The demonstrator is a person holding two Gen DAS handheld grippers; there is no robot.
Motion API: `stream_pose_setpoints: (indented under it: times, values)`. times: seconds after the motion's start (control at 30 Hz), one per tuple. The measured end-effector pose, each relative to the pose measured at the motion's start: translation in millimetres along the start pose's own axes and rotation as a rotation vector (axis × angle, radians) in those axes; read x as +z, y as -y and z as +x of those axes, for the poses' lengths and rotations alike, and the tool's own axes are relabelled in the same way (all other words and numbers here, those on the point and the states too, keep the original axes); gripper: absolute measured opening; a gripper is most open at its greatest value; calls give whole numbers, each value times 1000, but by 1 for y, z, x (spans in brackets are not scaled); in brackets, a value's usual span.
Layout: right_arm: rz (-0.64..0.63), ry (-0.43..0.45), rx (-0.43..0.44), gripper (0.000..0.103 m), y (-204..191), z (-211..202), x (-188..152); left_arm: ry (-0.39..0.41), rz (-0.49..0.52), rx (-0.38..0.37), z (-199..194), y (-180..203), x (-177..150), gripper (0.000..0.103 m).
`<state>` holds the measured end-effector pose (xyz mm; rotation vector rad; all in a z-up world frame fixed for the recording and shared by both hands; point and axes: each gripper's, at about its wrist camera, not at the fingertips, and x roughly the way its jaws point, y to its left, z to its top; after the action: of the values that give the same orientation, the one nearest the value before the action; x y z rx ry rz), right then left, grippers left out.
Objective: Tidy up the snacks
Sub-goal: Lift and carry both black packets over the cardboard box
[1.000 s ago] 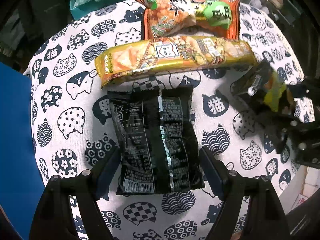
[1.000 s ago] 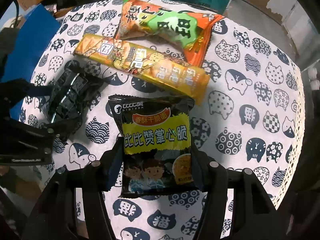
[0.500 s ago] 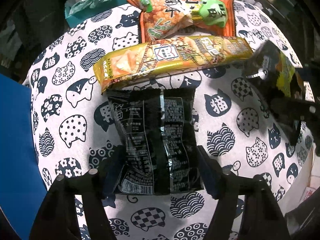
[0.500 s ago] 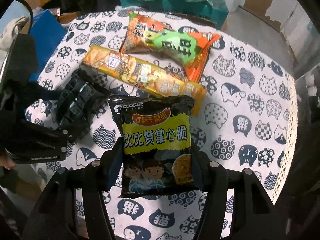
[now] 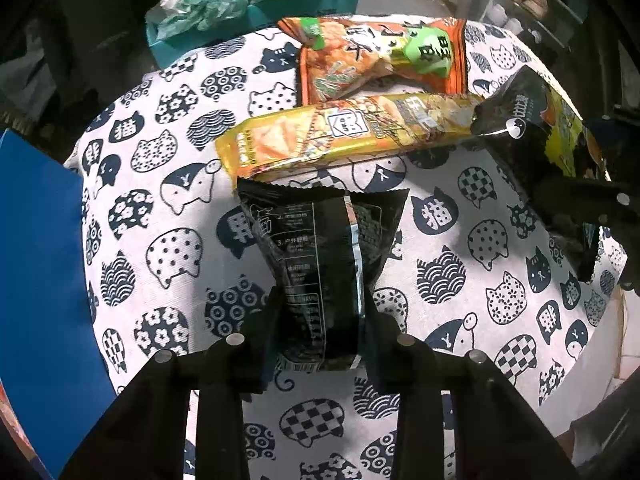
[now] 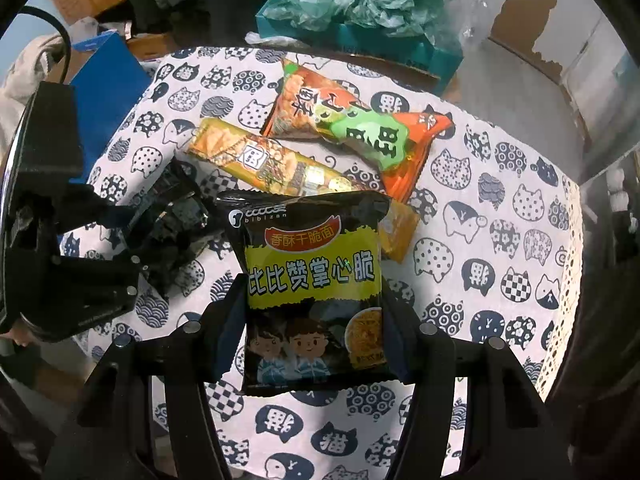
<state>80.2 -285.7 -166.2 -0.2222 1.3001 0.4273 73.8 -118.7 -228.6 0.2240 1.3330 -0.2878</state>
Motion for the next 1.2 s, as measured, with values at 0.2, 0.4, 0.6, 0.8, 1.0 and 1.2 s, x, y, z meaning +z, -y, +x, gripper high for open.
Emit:
stream_pose_setpoints:
  times: [0.2,0.4,0.6,0.8,1.0,1.2]
  values:
    - [-5,18,-3,60,-5,-8,6,32,-39,-27,-19,-6,-4,35]
    - [-14,51,-4,60,-14,-21,16,86,-49,-12,-49,-13,-7,35]
    - [-29,97,1,60,-26,-39,27,137,-64,23,-78,-22,-10,35]
    - [-28,143,27,60,-35,-56,40,194,-86,55,-109,-37,-13,35]
    - [-32,178,54,60,-47,-72,53,254,-103,73,-136,-51,-16,35]
    - [-47,206,77,60,-62,-84,67,301,-112,74,-156,-63,-22,35]
